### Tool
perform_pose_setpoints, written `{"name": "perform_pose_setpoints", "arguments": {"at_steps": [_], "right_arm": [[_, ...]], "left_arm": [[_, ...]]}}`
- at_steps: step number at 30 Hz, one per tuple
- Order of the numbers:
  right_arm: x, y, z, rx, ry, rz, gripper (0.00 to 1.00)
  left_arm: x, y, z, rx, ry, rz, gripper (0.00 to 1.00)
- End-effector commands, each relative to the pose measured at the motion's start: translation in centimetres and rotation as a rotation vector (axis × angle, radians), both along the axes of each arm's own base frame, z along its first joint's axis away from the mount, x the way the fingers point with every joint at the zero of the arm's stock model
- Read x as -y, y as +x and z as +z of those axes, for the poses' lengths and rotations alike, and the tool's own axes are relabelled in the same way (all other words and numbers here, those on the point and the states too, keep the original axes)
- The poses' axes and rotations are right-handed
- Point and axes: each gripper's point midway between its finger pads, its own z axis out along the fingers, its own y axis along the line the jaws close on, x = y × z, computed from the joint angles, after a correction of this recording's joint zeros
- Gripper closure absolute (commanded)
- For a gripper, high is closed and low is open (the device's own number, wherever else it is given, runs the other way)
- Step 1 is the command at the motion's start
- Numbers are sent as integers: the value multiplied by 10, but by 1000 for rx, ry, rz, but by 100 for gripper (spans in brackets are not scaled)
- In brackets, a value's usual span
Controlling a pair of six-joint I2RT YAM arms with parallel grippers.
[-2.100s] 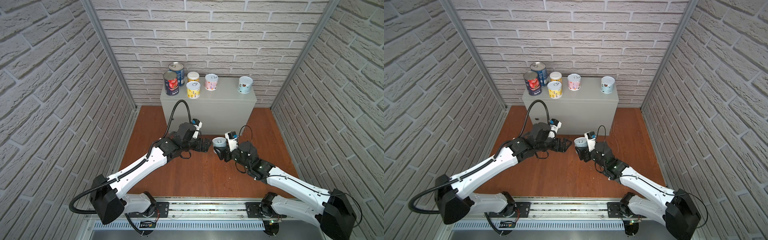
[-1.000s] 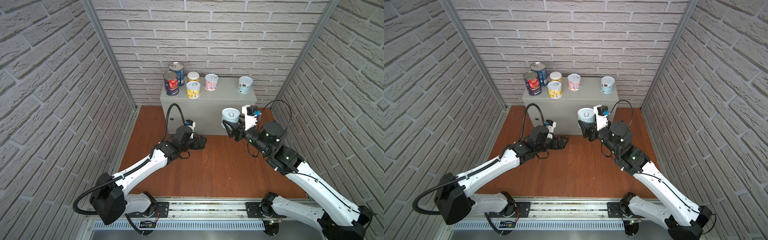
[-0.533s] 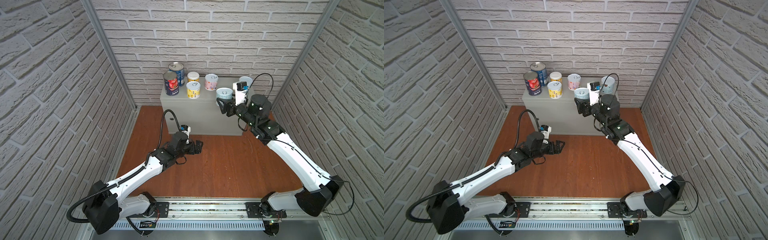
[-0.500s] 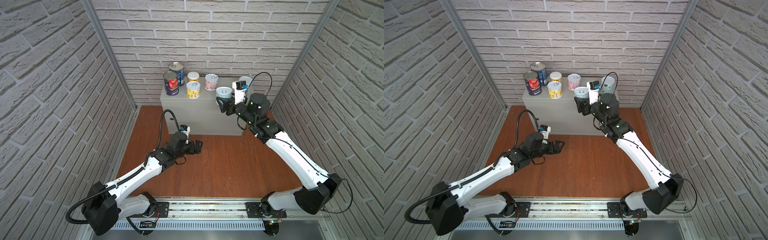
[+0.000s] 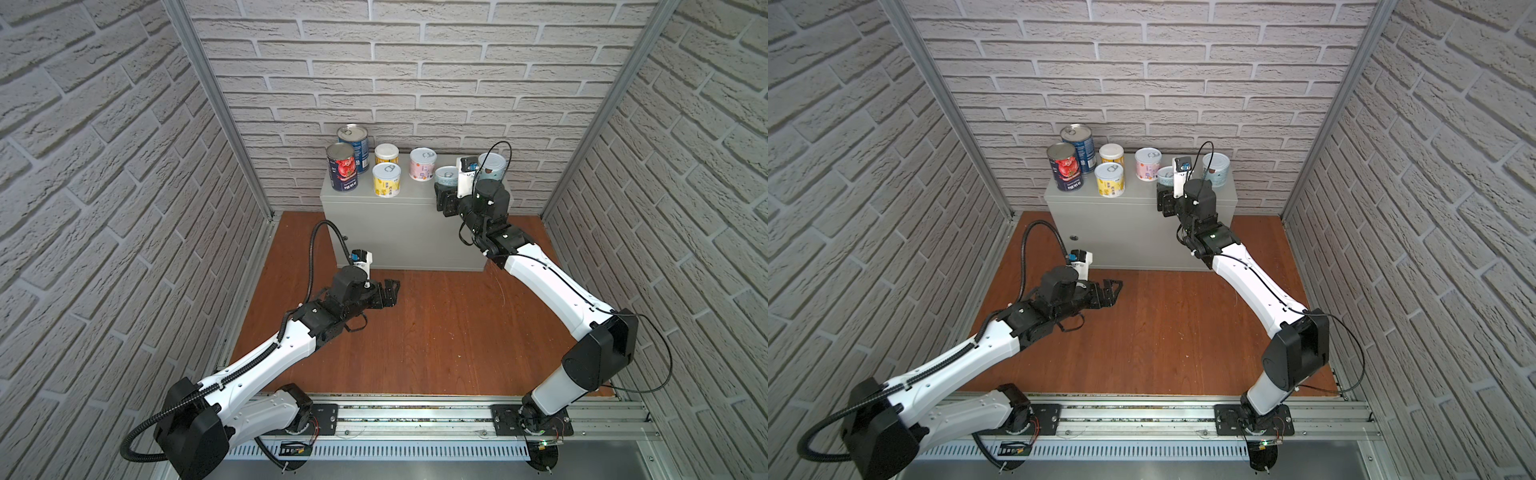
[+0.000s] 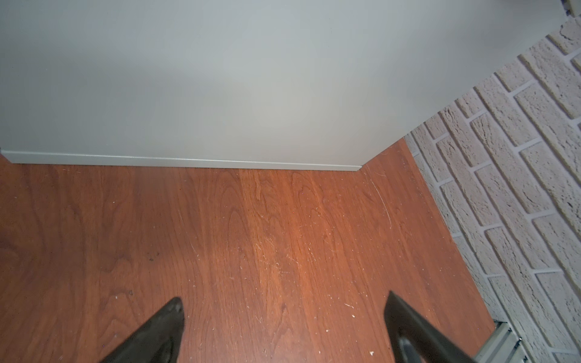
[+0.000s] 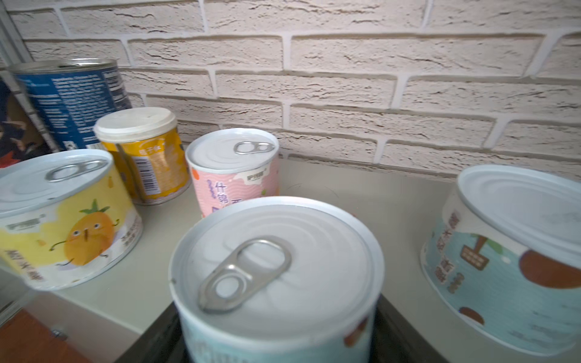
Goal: Place and organize the canned foods onto the counter
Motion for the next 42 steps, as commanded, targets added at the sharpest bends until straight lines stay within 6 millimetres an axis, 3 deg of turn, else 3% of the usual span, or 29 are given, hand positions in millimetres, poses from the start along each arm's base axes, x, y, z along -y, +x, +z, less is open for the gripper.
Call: {"name": "perform_pose_setpoints", "arguments": {"at_steps": [1,3,7,11,19,26,31,35,39,42], "right_arm": [[19,3,60,187,64,-89,29],[20,9,55,173,68,-93,25],[8,15,46,139,72,-15,8],[-7,7,42,108,46,85,6],[-8,-38,45,91,72,187,4],[11,-87,24,62,83,189,3],[29,-118,-14,6,90,155,3],[49,-127,-71,-122,19,62,3],[85,-143,-131,-260,-52,-110,3],[122,-154,-168,-285,-68,-308,3]], "left_arm": [[-7,2,7,22,-5,31,2],[-8,2,8,21,-2,35,2],[-12,1,8,22,11,46,2],[-14,3,6,18,30,52,2],[-25,15,3,29,73,93,2],[-68,39,-4,119,196,254,2],[-103,48,4,218,234,376,2],[-138,56,-1,300,344,455,2],[-175,66,-4,416,413,532,2],[-214,70,-25,425,423,654,1]]}}
